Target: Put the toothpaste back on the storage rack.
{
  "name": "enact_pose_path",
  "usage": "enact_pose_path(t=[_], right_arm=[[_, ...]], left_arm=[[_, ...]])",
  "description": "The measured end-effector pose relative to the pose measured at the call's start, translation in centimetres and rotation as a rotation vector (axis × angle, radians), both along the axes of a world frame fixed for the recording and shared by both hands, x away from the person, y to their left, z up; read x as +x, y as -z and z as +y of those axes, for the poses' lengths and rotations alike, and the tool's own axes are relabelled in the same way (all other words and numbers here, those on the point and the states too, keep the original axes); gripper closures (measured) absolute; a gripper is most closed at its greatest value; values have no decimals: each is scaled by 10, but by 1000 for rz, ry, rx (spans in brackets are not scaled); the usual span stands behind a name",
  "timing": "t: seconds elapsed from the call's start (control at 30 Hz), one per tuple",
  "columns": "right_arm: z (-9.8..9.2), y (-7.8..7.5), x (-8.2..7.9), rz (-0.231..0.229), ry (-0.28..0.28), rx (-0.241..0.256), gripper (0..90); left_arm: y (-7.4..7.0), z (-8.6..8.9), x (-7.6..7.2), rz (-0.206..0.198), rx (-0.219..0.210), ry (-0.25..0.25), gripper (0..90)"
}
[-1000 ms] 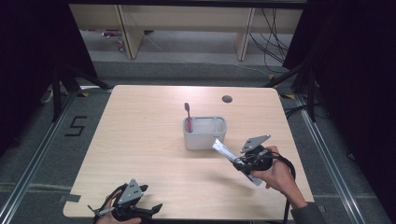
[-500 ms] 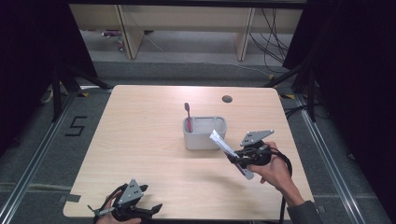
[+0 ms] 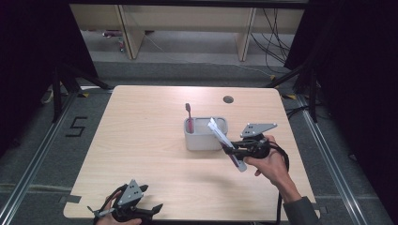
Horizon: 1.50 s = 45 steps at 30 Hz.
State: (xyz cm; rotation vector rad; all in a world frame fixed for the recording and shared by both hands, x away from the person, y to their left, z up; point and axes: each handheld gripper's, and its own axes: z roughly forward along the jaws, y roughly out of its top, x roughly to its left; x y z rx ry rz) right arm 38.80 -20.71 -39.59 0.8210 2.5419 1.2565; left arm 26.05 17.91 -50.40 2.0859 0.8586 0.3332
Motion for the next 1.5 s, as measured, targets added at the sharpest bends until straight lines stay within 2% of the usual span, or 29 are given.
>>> enact_pose_path(t=[0.07, 0.1, 0.2, 0.3, 0.33, 0.43, 0.47, 0.5, 0.53, 0.6, 0.63, 0.67, 0.73, 0.77, 0.8, 0.83, 0.9, 1.0, 1.03, 1.07, 1.17, 1.2, 1.27, 1.3, 1.33, 1.4, 1.43, 1.47, 1.5], right_arm=[[1, -3, 2, -25, 8, 33, 749], [2, -5, 3, -14, 9, 51, 749], [3, -10, 7, -56, 23, 70, 748], [5, -13, 10, -58, 24, 113, 749], [5, -15, 11, -71, 31, 105, 749], [9, -18, 14, -65, 51, 135, 748], [9, -19, 17, -90, 44, 137, 749], [11, -19, 18, -93, 53, 159, 748], [12, -20, 19, -77, 54, 160, 748], [12, -21, 21, -97, 58, 160, 748], [14, -21, 21, -82, 69, 182, 749], [14, -21, 23, -101, 67, 180, 748], [14, -21, 25, -104, 71, 175, 748], [15, -21, 26, -108, 78, 185, 748], [15, -21, 27, -94, 72, 203, 748], [16, -22, 26, -80, 92, 203, 749], [16, -22, 30, -102, 86, 220, 748], [18, -24, 32, -102, 98, 230, 749], [19, -24, 34, -124, 101, 241, 748], [20, -24, 34, -108, 98, 248, 748], [21, -25, 38, -109, 112, 259, 749], [22, -25, 40, -124, 113, 267, 748], [24, -28, 41, -106, 131, 269, 748], [26, -28, 44, -122, 113, 281, 748], [27, -29, 45, -120, 119, 288, 749], [30, -30, 48, -126, 125, 289, 748], [31, -30, 48, -115, 132, 296, 748], [32, -30, 50, -122, 127, 300, 748], [34, -31, 51, -116, 141, 303, 748]], left_arm=[[0, 0, 0, 5, 3, 7, 164], [1, 0, 0, -1, 7, 9, 164], [1, 0, 0, -1, 5, 8, 164], [1, 0, 0, -1, 6, 8, 164], [0, 0, 0, 1, 8, 9, 164], [0, 0, 0, 2, 7, 12, 164], [0, 0, 0, 0, 10, 9, 165], [0, 0, 0, 0, 10, 9, 164], [0, 0, 0, -2, 9, 10, 164], [0, 0, 0, -2, 7, 9, 165], [0, 0, 0, -1, 9, 9, 164], [0, 1, 1, -7, 18, 11, 164], [0, 0, 0, -4, 4, 9, 165], [0, 0, 0, -1, 10, 9, 164], [0, 1, 0, -2, 17, 12, 165], [0, 1, 1, -7, 11, 13, 164], [0, 1, 0, -8, 15, 11, 164], [0, 1, 1, -5, 15, 14, 164], [0, 1, 1, -3, 20, 15, 164], [-1, 1, 0, -2, 20, 15, 164], [0, 1, 1, -6, 11, 17, 164], [0, 1, 1, -6, 13, 14, 165], [0, 1, 1, -6, 14, 14, 164], [0, 1, 1, -9, 12, 14, 165], [0, 1, 1, -8, 12, 14, 164], [-1, 2, 1, -8, 34, 21, 164], [-1, 2, 1, -11, 32, 17, 164], [0, 1, 0, -10, 12, 12, 164], [0, 1, 0, -10, 14, 13, 165]])
